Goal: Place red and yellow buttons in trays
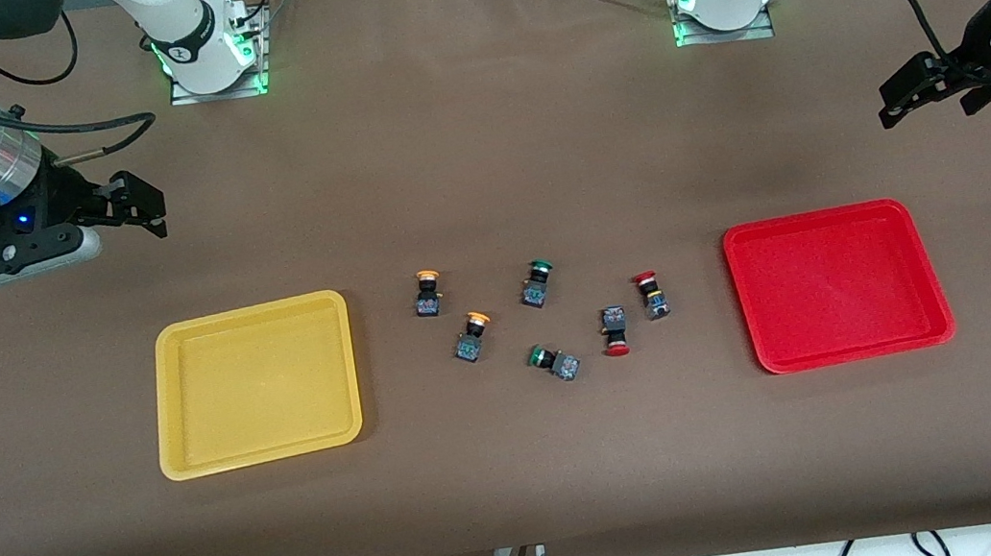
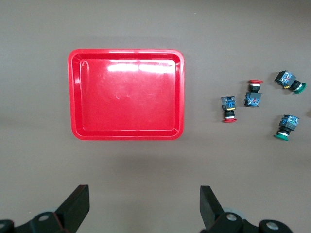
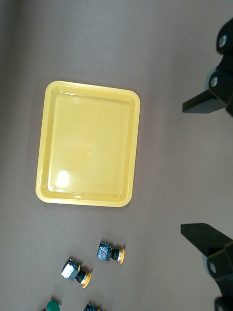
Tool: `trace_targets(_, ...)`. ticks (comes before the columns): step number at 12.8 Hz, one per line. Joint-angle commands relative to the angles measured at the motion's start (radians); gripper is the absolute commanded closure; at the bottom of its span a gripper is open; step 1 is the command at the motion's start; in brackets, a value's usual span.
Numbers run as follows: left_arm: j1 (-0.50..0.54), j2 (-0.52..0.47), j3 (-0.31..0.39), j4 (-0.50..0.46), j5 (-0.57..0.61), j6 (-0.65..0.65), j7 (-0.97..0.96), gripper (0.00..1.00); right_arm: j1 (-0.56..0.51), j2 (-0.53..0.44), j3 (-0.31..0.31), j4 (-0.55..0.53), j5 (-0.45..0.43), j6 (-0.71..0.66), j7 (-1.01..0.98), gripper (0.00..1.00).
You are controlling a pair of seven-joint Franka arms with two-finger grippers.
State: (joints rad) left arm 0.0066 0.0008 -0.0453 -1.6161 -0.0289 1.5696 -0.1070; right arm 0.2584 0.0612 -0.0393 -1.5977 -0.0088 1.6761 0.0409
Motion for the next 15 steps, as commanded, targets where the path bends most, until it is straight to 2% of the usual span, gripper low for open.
trace_targets(1, -0.008, 0.074, -0.002, 0.048, 0.006, -0.107, 0.026, 0.0, -0.013, 0.008, 0.01, 0.019, 0.0, -0.012, 0.01, 0.0)
trace_targets(4, -0.115, 0.167, -0.013, 0.048, -0.015, -0.099, 0.006, 0.0, -0.013, 0.008, 0.01, 0.019, 0.0, -0.012, 0.01, 0.0)
trace_targets(5, -0.141, 0.238, -0.013, 0.051, -0.046, -0.039, -0.02, 0.0, -0.013, 0.008, 0.01, 0.019, 0.0, -0.012, 0.01, 0.0)
trace_targets(7, -0.177, 0.341, -0.016, 0.094, -0.049, 0.117, -0.091, 0.0, -0.013, 0.008, 0.01, 0.019, 0.001, -0.012, 0.011, 0.0)
trace_targets(9, -0.244, 0.444, -0.015, 0.132, -0.048, 0.22, -0.114, 0.0, -0.011, 0.008, 0.012, 0.019, 0.001, -0.003, 0.011, 0.0)
trace_targets(12, -0.351, 0.6, -0.01, 0.255, -0.039, 0.354, -0.158, 0.0, -0.001, 0.008, 0.018, 0.019, 0.001, 0.013, 0.01, 0.0)
trace_targets(13, -0.37, 0.637, -0.007, 0.265, -0.025, 0.412, -0.164, 0.0, 0.005, 0.009, 0.019, 0.018, 0.0, 0.026, 0.008, 0.0)
trace_targets(15, -0.401, 0.677, -0.01, 0.249, 0.106, 0.551, -0.168, 0.0, 0.056, 0.028, 0.021, 0.016, -0.048, 0.042, -0.007, 0.0)
